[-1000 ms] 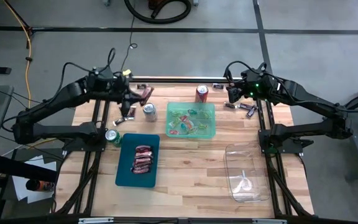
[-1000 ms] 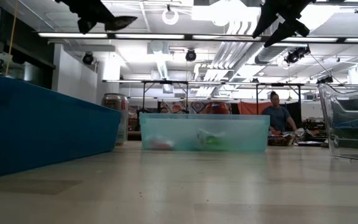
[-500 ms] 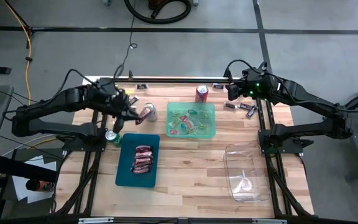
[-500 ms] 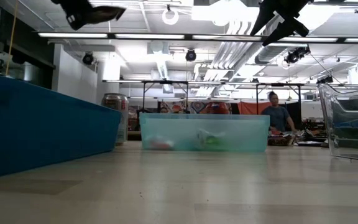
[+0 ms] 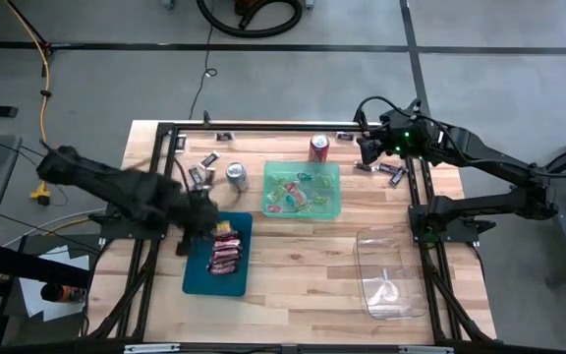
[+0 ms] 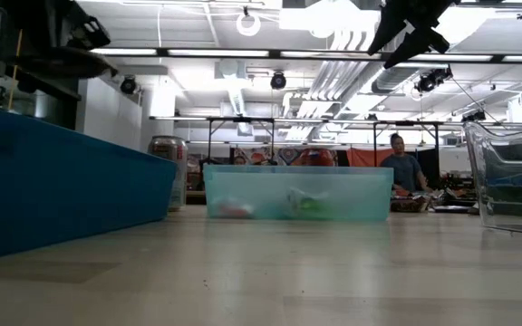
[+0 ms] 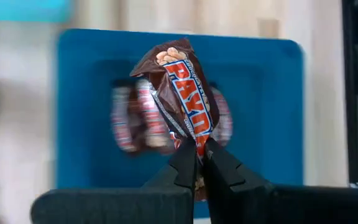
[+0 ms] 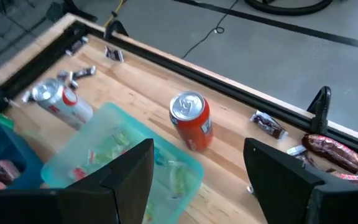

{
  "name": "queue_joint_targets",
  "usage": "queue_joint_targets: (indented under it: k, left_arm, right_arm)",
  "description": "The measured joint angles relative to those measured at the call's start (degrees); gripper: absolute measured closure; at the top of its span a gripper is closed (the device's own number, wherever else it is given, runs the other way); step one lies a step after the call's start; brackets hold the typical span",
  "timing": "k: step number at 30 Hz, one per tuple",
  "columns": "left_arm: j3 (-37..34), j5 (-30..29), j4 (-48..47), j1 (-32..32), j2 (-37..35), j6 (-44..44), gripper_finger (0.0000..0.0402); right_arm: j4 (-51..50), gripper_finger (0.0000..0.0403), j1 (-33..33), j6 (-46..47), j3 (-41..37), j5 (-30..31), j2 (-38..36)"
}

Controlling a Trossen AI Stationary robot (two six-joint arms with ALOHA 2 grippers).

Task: Organize candy in baskets
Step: Put the brown red chocolate into the blue bin

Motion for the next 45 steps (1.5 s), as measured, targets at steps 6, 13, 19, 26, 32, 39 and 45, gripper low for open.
queue_joint_targets:
  k: [6, 13, 19, 26, 32, 39, 45]
  left_arm:
    - [0.0, -0.4, 10.2, -13.4, 10.4, -6.7, 0.0401]
    - [0.0, -1.6, 13.0, -18.8, 22.5, -13.8, 0.0401]
    - [0.0, -2.5, 13.2, -18.8, 28.3, -8.9, 0.0401]
    - [0.0, -3.0, 12.9, -17.7, 32.4, -7.4, 0.0401]
    - [0.2, -3.4, 13.2, -17.0, 33.2, -7.5, 0.0399]
    - [0.1, -3.3, 13.3, -16.5, 33.0, -8.3, 0.0373]
    - [0.1, -1.0, 12.7, -16.5, 32.7, -8.6, 0.0316]
  right_arm:
    - [-1.6, 0.0160, 0.0, -6.0, 0.0, 0.0, 0.0]
    - [-2.1, 0.0160, 0.0, -11.2, 0.0, 0.0, 0.0]
    - [-2.1, 0.0160, 0.0, -14.4, 0.0, 0.0, 0.0]
    - [-2.1, 0.0160, 0.0, -14.1, 0.0, 0.0, 0.0]
    - [-2.1, 0.0160, 0.0, -14.0, 0.0, 0.0, 0.0]
    - [-2.1, 0.0160, 0.0, -14.0, 0.0, 0.0, 0.0]
    - [-2.1, 0.0160, 0.0, -14.0, 0.0, 0.0, 0.0]
